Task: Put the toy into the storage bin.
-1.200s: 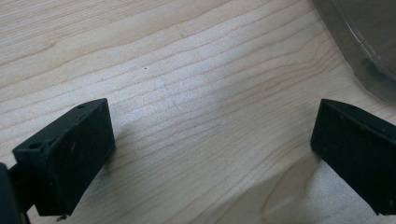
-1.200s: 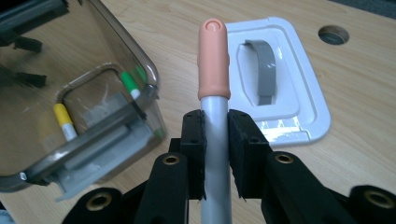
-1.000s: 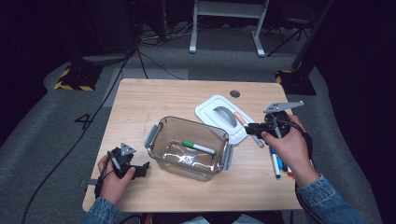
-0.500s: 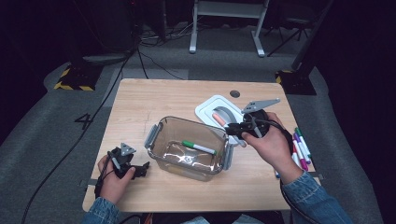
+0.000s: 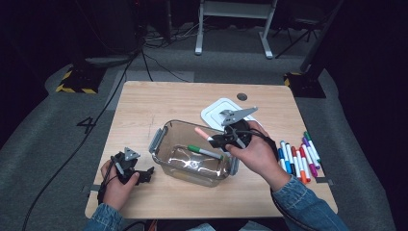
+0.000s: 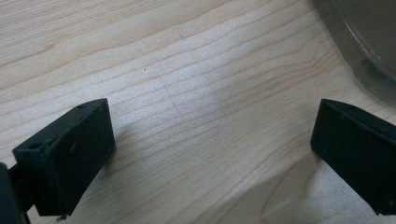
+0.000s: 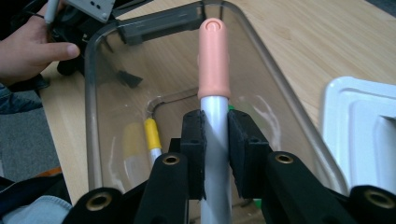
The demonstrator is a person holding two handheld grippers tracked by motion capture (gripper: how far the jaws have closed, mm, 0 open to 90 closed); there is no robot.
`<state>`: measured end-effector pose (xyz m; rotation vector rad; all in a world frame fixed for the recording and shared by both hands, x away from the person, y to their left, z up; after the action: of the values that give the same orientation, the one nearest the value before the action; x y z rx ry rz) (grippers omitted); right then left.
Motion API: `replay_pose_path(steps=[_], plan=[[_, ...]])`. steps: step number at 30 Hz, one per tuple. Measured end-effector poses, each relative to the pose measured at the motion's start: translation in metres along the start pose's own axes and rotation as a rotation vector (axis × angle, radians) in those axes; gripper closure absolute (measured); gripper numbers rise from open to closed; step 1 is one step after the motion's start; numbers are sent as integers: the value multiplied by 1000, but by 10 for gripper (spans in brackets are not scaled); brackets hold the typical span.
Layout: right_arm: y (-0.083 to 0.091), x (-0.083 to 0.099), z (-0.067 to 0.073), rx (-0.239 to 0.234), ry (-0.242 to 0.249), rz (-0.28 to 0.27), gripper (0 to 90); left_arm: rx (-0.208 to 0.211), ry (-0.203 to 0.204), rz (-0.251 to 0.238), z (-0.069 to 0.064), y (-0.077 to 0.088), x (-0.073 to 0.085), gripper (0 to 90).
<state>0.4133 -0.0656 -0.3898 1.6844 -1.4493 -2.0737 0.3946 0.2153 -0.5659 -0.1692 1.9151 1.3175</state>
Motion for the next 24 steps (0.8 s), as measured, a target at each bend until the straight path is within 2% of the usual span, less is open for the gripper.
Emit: replay_pose_path(steps=[7,15,24], plan=[[-21,0,16,-37,29,23,772,0,0,0,0,0,0,1],[-45,9,33,-77,56,66,772,1,0,2,0,0,0,1],[-61,21,44,-101,84,122,771,0,-1,2,0,0,0,0]])
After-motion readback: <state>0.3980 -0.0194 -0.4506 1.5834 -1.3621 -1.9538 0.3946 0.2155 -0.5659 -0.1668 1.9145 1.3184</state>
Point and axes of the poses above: each handheld gripper's, and its own axes: y roughly backward along the jaws, x roughly out of its underside, z roughly to its left, the point moved 8 cm from there along -y, roughly forward along the jaws, and after that the axes turned 10 degrees about x, right-handed, at the moved point
